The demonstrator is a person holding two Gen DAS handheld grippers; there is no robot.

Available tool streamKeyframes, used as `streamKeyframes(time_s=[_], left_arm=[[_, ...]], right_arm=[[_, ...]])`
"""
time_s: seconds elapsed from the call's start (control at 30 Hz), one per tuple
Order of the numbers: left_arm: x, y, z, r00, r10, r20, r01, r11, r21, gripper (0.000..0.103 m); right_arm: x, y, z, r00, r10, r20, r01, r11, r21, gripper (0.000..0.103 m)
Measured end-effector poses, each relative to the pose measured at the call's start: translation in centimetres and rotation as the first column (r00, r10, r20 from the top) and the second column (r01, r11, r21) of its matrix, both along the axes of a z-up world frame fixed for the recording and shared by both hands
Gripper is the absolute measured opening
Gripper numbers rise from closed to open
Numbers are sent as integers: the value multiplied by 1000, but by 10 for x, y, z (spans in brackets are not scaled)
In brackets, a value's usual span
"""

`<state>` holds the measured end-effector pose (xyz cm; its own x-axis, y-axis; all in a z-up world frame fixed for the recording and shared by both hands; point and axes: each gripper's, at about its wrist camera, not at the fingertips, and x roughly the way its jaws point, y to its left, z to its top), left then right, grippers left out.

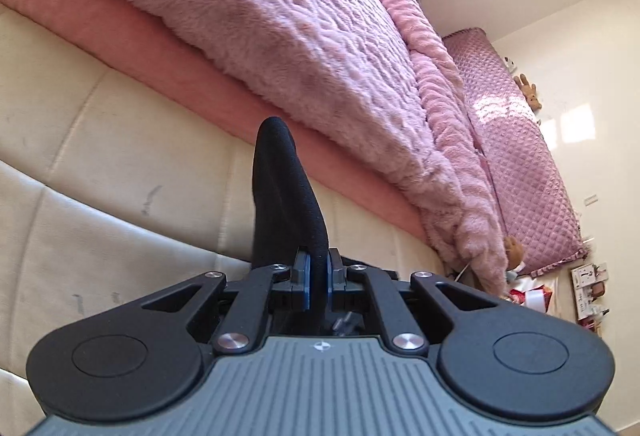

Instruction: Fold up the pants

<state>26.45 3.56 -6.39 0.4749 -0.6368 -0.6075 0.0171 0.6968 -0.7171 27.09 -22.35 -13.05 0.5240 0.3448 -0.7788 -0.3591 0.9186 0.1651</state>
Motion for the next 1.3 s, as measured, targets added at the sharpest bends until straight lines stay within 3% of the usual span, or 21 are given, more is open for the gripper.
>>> streamKeyframes(time_s=[0.17, 0.27, 0.37, 0.47, 0.53, 0.6, 0.67, 0.7, 0.73, 0.87, 0.93, 1.03, 1.3], left_arm=[[0, -26, 17, 1000, -8, -25, 9, 999, 48, 7], [1, -44, 26, 999, -18, -35, 21, 997, 69, 7], [3, -68, 35, 999, -31, -44, 35, 995, 88, 7], [6, -97, 44, 997, -64, -47, 69, 991, 116, 7], [9, -119, 47, 995, -91, -47, 96, 987, 127, 7], [11, -142, 47, 992, -118, -52, 124, 984, 130, 7], [13, -165, 42, 988, -144, -62, 151, 980, 131, 7], [14, -177, 38, 985, -157, -70, 165, 977, 133, 7], [15, -187, 34, 983, -165, -81, 175, 975, 136, 7], [19, -229, 10, 973, -197, -120, 214, 964, 156, 7], [22, -248, -2, 967, -208, -146, 232, 959, 165, 7], [28, -271, -21, 959, -223, -177, 254, 950, 183, 7], [42, -317, -71, 939, -241, -246, 290, 939, 187, 7]], right_arm=[[-41, -1, -6, 999, -3, -45, 2, 1000, -21, 0], [-46, -2, -19, 996, -17, -83, 16, 1000, -5, 0], [-48, -9, -14, 996, -28, -80, 31, 999, 34, 0], [-54, -35, 6, 997, -61, -38, 63, 996, 58, 0], [-62, -82, 25, 991, -137, -4, 137, 990, 33, 0], [-64, -99, 29, 986, -169, -1, 169, 985, 23, 2], [-69, -154, 32, 961, -276, -14, 275, 961, -16, 13], [-69, -154, 32, 961, -276, -14, 275, 961, -16, 25], [-70, -170, 29, 952, -304, -32, 303, 953, -21, 31], [-77, -212, 9, 918, -381, -112, 385, 923, 21, 31], [-80, -219, -6, 899, -412, -150, 428, 898, 97, 29], [-83, -214, -15, 887, -429, -168, 451, 883, 128, 22], [-81, -220, -29, 895, -416, -161, 442, 876, 192, 21]])
